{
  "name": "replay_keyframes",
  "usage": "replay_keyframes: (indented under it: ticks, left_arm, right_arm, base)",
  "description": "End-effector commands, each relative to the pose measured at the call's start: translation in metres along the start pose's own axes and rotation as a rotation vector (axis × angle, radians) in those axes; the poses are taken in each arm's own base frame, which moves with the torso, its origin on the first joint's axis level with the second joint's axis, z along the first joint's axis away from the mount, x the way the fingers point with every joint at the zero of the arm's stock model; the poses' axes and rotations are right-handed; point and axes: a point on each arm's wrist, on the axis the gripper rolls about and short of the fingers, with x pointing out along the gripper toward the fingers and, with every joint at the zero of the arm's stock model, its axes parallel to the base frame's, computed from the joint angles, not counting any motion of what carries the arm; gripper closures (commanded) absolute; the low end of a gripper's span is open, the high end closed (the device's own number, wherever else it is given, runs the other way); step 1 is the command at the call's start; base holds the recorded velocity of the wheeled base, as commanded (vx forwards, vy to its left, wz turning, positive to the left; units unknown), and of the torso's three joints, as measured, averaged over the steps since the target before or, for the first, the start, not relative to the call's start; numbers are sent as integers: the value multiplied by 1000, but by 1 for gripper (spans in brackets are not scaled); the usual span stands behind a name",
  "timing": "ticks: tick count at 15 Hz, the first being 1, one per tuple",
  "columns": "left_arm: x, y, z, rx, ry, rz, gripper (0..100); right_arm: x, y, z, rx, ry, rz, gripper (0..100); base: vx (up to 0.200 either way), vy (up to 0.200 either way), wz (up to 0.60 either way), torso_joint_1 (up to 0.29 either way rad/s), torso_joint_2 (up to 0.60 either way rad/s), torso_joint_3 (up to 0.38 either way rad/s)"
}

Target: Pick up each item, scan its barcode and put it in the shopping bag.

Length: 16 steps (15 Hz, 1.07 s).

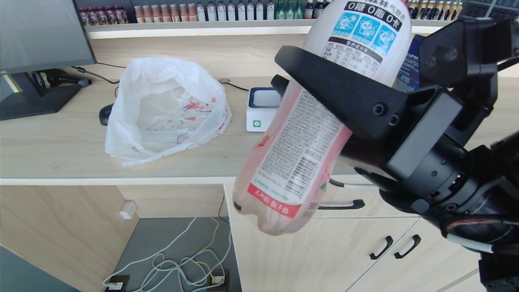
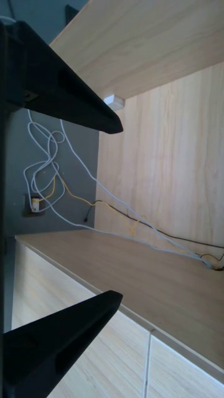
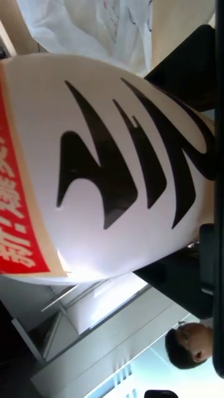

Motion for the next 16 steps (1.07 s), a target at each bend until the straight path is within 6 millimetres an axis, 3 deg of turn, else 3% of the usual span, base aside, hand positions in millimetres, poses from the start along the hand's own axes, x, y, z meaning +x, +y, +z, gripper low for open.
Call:
replay_keyframes:
  ticks: [1,16]
  left_arm:
    - [0,0,0,0,-2,0,0]
    - [0,0,0,0,-2,0,0]
  right_arm:
    - [6,-3,-13,46,26,9,100]
    - [7,2,-4,88,34,71,100]
  base:
    - [0,0,0,0,0,0]
    - [0,0,0,0,0,0]
